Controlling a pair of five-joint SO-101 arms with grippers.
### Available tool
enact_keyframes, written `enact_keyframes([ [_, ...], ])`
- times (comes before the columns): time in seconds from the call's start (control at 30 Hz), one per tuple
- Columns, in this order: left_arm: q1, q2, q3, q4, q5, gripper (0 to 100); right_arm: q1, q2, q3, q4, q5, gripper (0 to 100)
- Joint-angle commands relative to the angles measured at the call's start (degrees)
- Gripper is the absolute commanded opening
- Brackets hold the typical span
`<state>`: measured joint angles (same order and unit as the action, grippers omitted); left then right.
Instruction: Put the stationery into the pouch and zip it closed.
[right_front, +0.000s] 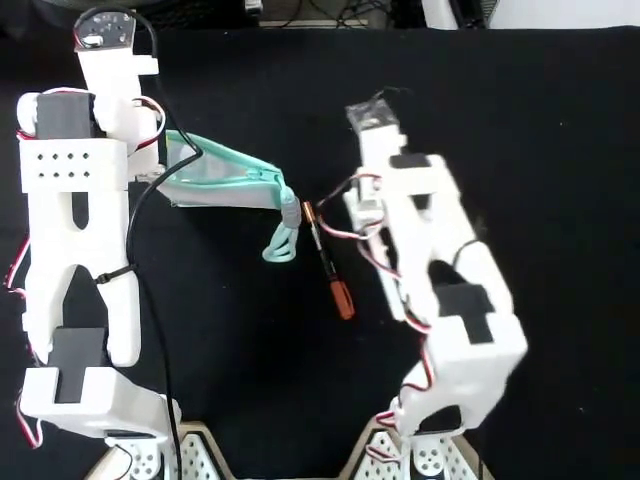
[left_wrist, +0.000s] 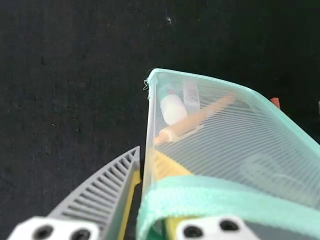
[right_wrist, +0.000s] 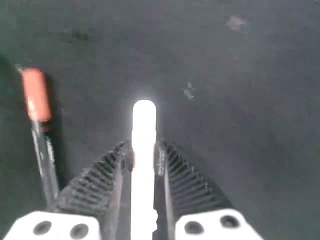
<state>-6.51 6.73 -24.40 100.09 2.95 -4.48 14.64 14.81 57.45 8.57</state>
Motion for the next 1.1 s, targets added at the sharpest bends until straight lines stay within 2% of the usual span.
enact_keyframes([
  [0.0,-1.1,3.25,3.3,0.62,0.62,3,4.75,-7.34,2.15,3.96,6.07,1.2],
  [0.13,-1.1,3.25,3.21,0.62,0.62,3,7.91,-9.63,8.75,2.99,13.54,1.2],
  [0.27,-1.1,3.25,3.03,0.62,0.62,3,7.56,-9.63,13.93,-0.97,19.6,2.1],
  [0.47,-1.1,3.25,3.21,0.53,0.62,3,4.75,-10.07,14.46,-1.85,20.31,19.7],
  [0.8,-1.36,3.25,3.3,0.53,0.62,3,1.32,-9.54,11.56,-1.76,20.48,17.4],
  [1.07,-1.27,3.25,3.3,0.53,0.62,3,1.58,-4.44,10.07,-1.85,27.34,17.3],
])
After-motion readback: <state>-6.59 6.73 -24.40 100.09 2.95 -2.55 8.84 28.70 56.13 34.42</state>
